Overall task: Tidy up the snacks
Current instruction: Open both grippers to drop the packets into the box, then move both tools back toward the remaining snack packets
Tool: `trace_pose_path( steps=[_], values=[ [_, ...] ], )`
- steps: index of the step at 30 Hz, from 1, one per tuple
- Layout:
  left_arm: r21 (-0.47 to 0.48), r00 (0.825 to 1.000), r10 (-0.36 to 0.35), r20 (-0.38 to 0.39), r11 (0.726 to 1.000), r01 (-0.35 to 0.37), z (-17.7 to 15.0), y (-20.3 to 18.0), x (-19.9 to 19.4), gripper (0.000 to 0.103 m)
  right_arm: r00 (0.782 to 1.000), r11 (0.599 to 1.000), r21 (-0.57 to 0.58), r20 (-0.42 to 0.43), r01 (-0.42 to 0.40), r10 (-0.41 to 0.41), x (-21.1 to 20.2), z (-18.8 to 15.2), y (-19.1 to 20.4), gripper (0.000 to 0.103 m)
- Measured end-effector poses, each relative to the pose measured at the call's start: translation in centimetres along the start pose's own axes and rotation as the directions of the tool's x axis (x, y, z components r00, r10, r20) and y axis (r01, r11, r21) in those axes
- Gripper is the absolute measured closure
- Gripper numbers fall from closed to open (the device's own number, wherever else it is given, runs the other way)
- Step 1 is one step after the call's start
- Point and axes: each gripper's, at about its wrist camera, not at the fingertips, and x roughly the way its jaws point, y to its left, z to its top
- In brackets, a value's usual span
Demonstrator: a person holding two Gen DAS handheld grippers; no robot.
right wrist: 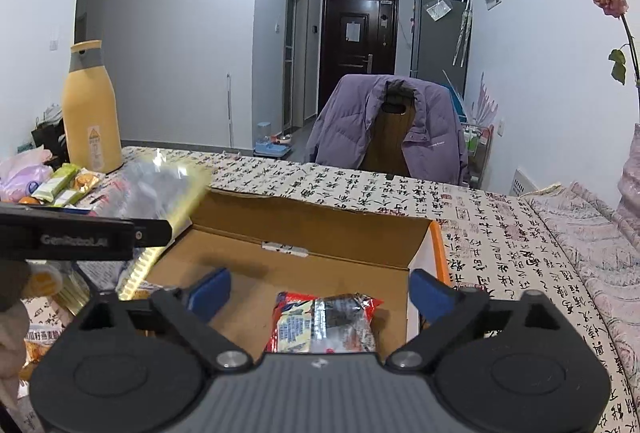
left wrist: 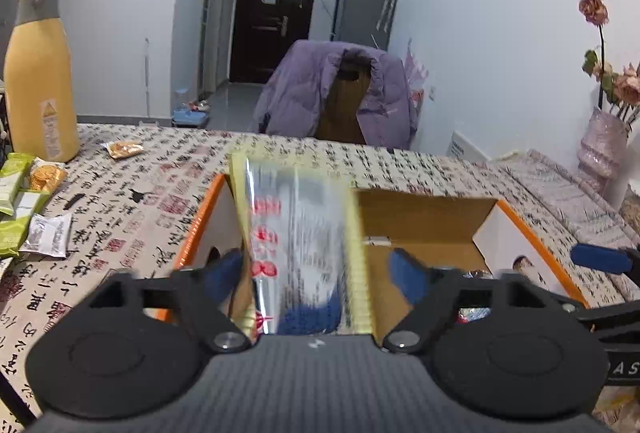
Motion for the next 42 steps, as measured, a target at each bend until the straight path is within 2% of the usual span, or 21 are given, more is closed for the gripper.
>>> trace_pose_path(
  steps=[1, 8, 20, 31, 42],
  values=[
    [-0.004, 1.000, 0.008, 0.017, 1.000, -0.008, 0.1, 0.0, -0.2, 0.000, 1.000, 1.000, 0.004, 0.003, -0.002, 0.002, -0.1, -0.1, -0.1, 0.000],
    [-0.009, 0.999, 0.016, 0.041, 1.000, -0.016, 1.1, -0.5, -1.3, 0.000, 1.000, 1.000, 0.010, 0.008, 0.020, -0.020, -0.8, 0.4, -0.4, 0.000],
    [-0.003, 0.996, 0.010, 0.090, 1.000, -0.009, 1.3, -0.6, -6.9, 0.000, 0.997, 0.999, -0.010, 0.063, 0.049, -0.048, -6.3, 1.1, 0.7, 0.000],
    [0.016, 0.994, 0.007, 0.110, 1.000, -0.009, -1.3, 0.2, -12.8, 0.000, 0.996, 0.999, 0.010, 0.080, 0.037, -0.038, -11.8, -1.8, 2.4, 0.000],
    [0.023, 0.994, -0.006, 0.108, 1.000, 0.004, -5.7, 1.6, -16.9, 0.000, 0.996, 0.998, 0.045, 0.073, 0.038, -0.041, -15.7, -5.8, 3.8, 0.000]
  ],
)
